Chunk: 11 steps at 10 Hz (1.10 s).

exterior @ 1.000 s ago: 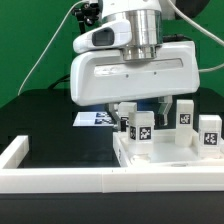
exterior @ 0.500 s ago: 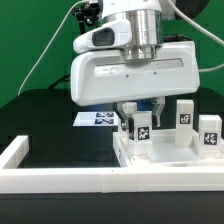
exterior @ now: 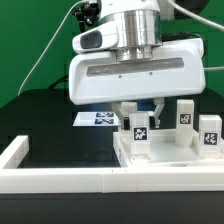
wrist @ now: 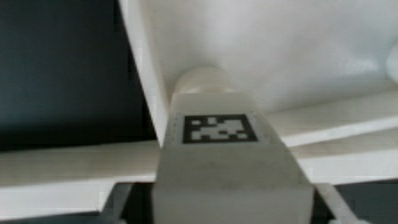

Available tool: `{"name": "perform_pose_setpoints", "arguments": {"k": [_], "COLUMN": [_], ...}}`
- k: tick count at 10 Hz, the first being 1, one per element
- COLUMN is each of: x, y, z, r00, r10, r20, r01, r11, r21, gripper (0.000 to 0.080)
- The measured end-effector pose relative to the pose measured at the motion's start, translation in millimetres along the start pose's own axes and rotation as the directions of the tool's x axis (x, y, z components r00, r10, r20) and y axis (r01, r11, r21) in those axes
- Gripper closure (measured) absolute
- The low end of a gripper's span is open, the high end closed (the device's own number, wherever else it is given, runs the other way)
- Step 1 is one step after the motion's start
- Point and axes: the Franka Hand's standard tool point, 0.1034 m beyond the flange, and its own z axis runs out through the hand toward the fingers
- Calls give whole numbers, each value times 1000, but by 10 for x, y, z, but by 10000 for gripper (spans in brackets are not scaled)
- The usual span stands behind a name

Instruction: Assemble square table

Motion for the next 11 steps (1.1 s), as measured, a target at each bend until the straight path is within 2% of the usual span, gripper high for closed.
{"name": "perform_pose_setpoints", "arguments": {"k": [3,5,6,7,8,9,10,11], "x": [23,61,66,66,65,65,62,49], "y": [33,61,57,69,71,75,57,16], "z": [13,30,31,29,29,30,33,43], "r00": [943,802,787,713,683,670,697,735], "r10": [333,597,616,701,730,741,716,677], "r20": [13,18,28,36,36,37,37,37], "r01": [-333,-597,-616,-700,-729,-741,-716,-676], "r11": [943,802,788,714,684,671,698,736], "r21": [6,-18,-31,-32,-32,-30,-27,-23], "gripper": [509,508,508,508,508,450,450,316]}}
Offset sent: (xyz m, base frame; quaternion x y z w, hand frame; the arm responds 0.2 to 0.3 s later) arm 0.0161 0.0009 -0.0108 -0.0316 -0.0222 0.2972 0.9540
